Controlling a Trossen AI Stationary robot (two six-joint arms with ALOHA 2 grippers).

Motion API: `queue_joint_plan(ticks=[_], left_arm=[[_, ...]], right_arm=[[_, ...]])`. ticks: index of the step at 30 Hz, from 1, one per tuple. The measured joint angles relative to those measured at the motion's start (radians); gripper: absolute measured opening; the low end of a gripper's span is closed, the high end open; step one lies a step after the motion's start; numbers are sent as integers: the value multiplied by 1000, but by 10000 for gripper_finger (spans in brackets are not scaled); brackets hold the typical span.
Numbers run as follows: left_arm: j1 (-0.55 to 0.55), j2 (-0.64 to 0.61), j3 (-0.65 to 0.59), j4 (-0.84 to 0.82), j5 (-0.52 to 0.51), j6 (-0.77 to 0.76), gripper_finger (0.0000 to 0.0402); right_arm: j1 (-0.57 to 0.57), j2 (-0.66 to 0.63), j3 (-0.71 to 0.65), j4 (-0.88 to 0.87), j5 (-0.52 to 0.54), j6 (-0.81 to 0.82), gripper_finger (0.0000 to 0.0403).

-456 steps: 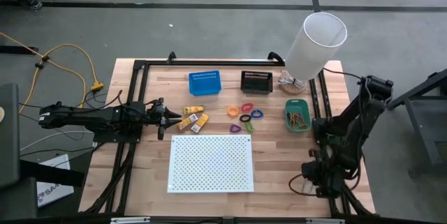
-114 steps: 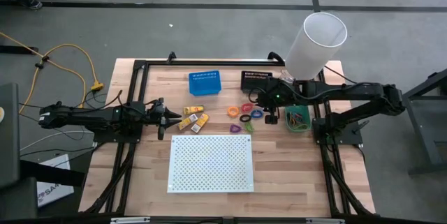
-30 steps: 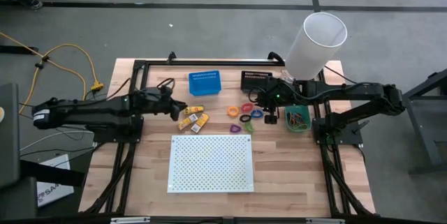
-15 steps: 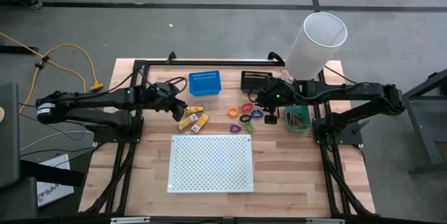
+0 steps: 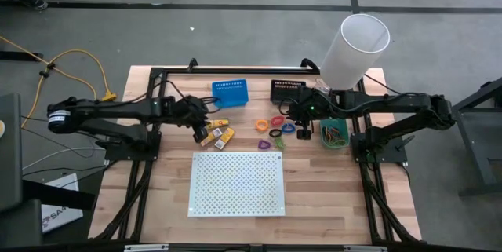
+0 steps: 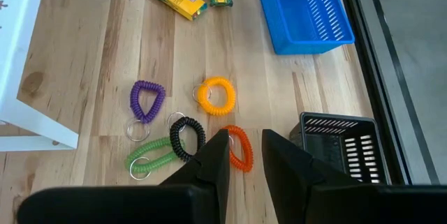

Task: Pick & Place Office Desk Supplies
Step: Put the top crayon box into the blue bin

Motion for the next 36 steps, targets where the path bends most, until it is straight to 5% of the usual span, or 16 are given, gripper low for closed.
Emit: queue_joint_plan(ticks=[13, 20, 36], left_arm=[[56, 176, 0, 135, -29, 230, 95], [113, 254, 0, 140, 68, 233, 95], [94, 259, 0, 120, 79, 245, 114]], right_arm=[[0, 0, 0, 4, 0, 0, 74], [0, 0, 0, 3, 0, 0, 74], [0, 0, 0, 3, 0, 0, 74]])
